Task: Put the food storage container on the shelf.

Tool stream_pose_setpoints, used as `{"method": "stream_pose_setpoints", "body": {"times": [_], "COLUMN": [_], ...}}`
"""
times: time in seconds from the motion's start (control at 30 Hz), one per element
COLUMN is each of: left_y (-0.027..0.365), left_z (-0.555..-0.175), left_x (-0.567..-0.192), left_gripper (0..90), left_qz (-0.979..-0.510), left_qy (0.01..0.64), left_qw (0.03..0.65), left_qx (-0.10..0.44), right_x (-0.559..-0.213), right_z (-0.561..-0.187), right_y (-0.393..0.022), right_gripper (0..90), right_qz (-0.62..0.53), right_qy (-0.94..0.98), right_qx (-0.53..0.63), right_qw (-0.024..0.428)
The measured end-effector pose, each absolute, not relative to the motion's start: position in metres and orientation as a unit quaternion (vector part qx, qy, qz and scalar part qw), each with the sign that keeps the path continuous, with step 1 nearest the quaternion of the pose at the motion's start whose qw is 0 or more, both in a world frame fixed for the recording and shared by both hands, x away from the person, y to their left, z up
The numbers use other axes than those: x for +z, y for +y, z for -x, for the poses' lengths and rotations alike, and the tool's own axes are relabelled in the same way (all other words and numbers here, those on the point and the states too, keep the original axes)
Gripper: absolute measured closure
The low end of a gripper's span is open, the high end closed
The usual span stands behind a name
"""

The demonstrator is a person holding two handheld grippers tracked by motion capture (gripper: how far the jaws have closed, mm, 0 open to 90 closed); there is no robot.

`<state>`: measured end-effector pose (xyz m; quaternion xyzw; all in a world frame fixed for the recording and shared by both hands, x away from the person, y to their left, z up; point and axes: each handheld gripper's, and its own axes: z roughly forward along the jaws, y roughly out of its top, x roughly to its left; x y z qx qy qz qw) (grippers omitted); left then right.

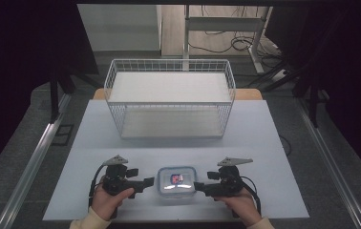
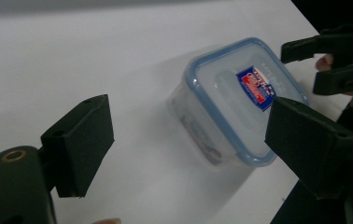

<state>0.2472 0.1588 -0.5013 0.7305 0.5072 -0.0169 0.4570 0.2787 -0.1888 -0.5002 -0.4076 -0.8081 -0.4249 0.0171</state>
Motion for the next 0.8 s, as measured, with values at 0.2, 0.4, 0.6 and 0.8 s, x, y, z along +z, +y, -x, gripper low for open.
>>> {"method": "stream_pose_setpoints", "body": {"times": [0.2,0.4,0.6,0.8], "left_y": [0.145,0.134,0.136,0.137], "left_z": [-0.257,-0.262,-0.262,-0.263], "left_x": [-0.511,-0.520,-0.529,-0.535], "left_gripper": [15.2,16.6,22.5,30.5], "left_qz": [-0.720,-0.709,-0.690,-0.689], "left_qy": [0.519,0.519,0.526,0.524], "left_qw": [0.456,0.465,0.474,0.472], "left_qx": [-0.065,-0.110,-0.148,-0.169], "right_x": [-0.505,-0.510,-0.513,-0.513], "right_z": [-0.286,-0.293,-0.292,-0.292], "right_y": [-0.177,-0.167,-0.163,-0.165], "right_gripper": [19.6,19.7,21.0,25.7], "right_qz": [0.416,0.420,0.418,0.435], "right_qy": [-0.805,-0.799,-0.800,-0.788], "right_qx": [-0.421,-0.422,-0.420,-0.423], "right_qw": [0.047,0.083,0.099,0.108]}}
